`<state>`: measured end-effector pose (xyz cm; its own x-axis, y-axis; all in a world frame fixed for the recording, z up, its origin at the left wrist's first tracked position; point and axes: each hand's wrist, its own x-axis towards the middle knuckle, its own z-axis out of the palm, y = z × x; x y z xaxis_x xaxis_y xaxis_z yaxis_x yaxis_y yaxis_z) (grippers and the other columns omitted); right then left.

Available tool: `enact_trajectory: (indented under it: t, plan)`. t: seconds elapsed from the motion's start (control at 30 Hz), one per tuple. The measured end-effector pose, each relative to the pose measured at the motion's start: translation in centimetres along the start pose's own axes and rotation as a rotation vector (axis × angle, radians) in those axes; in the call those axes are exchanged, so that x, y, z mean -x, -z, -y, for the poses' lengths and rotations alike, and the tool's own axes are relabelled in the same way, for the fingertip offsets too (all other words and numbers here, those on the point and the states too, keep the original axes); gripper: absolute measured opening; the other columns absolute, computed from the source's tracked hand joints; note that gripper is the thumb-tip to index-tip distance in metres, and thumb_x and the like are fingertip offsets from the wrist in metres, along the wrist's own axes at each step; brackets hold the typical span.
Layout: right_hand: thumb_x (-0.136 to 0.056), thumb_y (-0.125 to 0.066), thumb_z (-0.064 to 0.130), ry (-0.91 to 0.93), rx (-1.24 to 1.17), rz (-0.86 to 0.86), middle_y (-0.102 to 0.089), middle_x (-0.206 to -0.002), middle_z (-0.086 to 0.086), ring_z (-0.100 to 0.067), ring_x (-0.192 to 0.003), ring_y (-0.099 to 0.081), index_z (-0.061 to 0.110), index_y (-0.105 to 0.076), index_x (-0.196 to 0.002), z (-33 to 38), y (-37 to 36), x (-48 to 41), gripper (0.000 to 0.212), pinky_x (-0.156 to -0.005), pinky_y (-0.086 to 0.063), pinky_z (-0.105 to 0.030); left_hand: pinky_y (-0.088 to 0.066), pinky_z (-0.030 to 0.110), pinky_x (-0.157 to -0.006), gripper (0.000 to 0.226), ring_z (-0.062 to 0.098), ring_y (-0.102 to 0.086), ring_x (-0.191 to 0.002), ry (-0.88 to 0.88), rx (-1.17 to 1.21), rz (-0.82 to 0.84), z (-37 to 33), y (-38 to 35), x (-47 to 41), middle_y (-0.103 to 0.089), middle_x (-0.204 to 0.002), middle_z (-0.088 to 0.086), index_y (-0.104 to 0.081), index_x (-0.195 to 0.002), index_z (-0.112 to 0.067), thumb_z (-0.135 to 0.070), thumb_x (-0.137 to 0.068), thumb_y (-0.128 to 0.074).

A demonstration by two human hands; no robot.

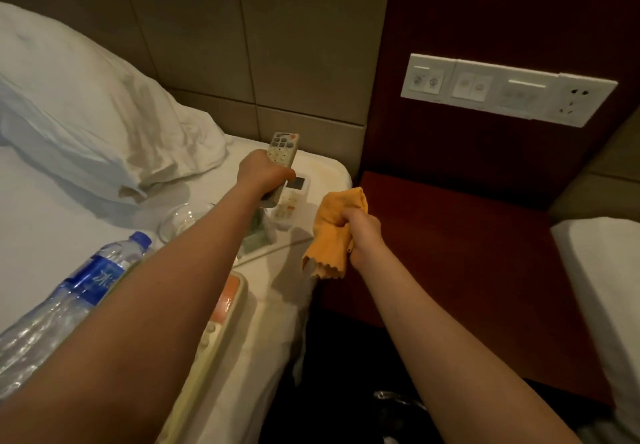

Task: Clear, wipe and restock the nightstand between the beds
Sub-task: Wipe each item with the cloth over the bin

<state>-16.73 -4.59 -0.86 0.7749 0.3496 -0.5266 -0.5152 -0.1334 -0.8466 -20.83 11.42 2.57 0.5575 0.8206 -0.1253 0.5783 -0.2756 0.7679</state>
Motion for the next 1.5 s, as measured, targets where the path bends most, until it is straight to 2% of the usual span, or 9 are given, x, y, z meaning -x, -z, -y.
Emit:
enact_trajectory:
  t: [0.23,0.37,0.57,0.77,0.9,1.03,1.17,1.4,1.5]
  plan:
    - [-0.076,-0.054,0.001,-0.021,0.079,0.022,-0.054,-0.097,-0.01,-0.028,-0.095,-0.054,0.004,-0.049,-0.121,-0.7,-3.7,-4.5,0.046,-0.078,-0.048,-0.037,-0.04,0.026,-0.058,0.051,0.024,-0.056,-0.092,-0.058,-0.407,-0.037,2.2,0.1,-5.3,-0.06,-0.117,0.014,-0.053,-0.117,-0.005,-0.026,-0.076,-0.074]
    - [-0.078,-0.053,0.001,-0.04,0.089,0.034,-0.049,-0.081,-0.006,-0.026,-0.091,-0.052,0.008,-0.048,-0.101,-0.8,-4.8,-6.1,0.024,-0.074,-0.044,-0.033,-0.042,0.03,-0.075,0.055,0.029,-0.057,-0.111,-0.03,-0.445,-0.009,3.5,-1.6,-7.4,-0.059,-0.123,0.015,-0.052,-0.121,-0.006,-0.027,-0.076,-0.074]
    - [-0.077,-0.053,0.0,-0.064,0.062,0.026,-0.047,-0.08,-0.005,-0.021,-0.078,-0.049,0.013,-0.045,-0.076,-1.3,-5.2,-7.1,0.016,-0.066,-0.042,-0.03,-0.043,0.031,-0.081,0.056,0.03,-0.054,-0.115,0.019,-0.467,0.043,5.5,-3.0,-8.1,-0.055,-0.125,0.016,-0.045,-0.125,-0.003,-0.024,-0.08,-0.07]
    - [-0.078,-0.052,0.001,-0.085,0.043,0.023,-0.047,-0.082,-0.006,-0.02,-0.074,-0.047,0.013,-0.044,-0.073,-1.7,-5.1,-5.9,0.016,-0.062,-0.04,-0.027,-0.041,0.04,-0.102,0.068,0.034,-0.045,-0.125,0.002,-0.366,0.062,5.0,-1.3,-7.0,-0.043,-0.14,0.019,-0.032,-0.141,-0.006,-0.04,-0.088,-0.059]
    - [-0.078,-0.052,0.001,-0.075,0.055,0.01,-0.046,-0.079,-0.005,-0.023,-0.084,-0.048,0.014,-0.044,-0.073,-1.6,-5.3,-4.1,0.016,-0.063,-0.039,-0.029,-0.043,0.036,-0.092,0.073,0.03,-0.052,-0.119,0.066,-0.421,0.336,4.2,1.0,-4.5,-0.05,-0.136,0.014,-0.04,-0.137,-0.006,-0.057,-0.086,-0.051]
    - [-0.08,-0.051,0.0,-0.036,0.103,0.024,-0.045,-0.075,-0.003,-0.017,-0.069,-0.045,0.016,-0.044,-0.069,-1.8,-4.9,-2.3,0.021,-0.063,-0.039,-0.028,-0.042,0.037,-0.101,0.089,0.027,-0.05,-0.122,0.197,-0.693,0.629,4.5,2.3,-1.4,-0.049,-0.136,0.012,-0.033,-0.142,-0.007,-0.06,-0.077,-0.061]
    - [-0.08,-0.051,0.001,-0.001,0.138,0.018,-0.047,-0.073,-0.001,-0.015,-0.066,-0.044,0.017,-0.05,-0.072,-1.5,-4.0,-1.0,0.018,-0.059,-0.038,-0.026,-0.047,0.026,-0.083,0.06,0.017,-0.054,-0.087,-0.011,-0.918,0.416,6.0,1.6,0.3,-0.058,-0.098,0.002,-0.059,-0.117,-0.008,-0.037,-0.068,-0.08]
    - [-0.082,-0.051,0.003,0.036,0.066,-0.042,-0.049,-0.078,-0.002,-0.021,-0.082,-0.049,0.015,-0.049,-0.087,-0.5,-0.3,1.5,0.013,-0.077,-0.044,-0.035,-0.042,0.023,-0.056,0.05,0.018,-0.052,-0.082,-0.08,-0.646,0.268,1.6,3.1,3.9,-0.055,-0.092,0.005,-0.062,-0.105,-0.008,-0.037,-0.068,-0.079]
    - [-0.082,-0.051,0.003,0.064,-0.01,-0.052,-0.05,-0.081,-0.001,-0.023,-0.086,-0.05,0.01,-0.054,-0.109,-0.9,1.6,2.9,0.028,-0.074,-0.043,-0.035,-0.047,0.021,-0.055,0.048,0.018,-0.054,-0.083,-0.127,-0.492,0.325,-0.9,2.3,6.4,-0.055,-0.096,0.005,-0.056,-0.101,-0.01,-0.037,-0.069,-0.079]
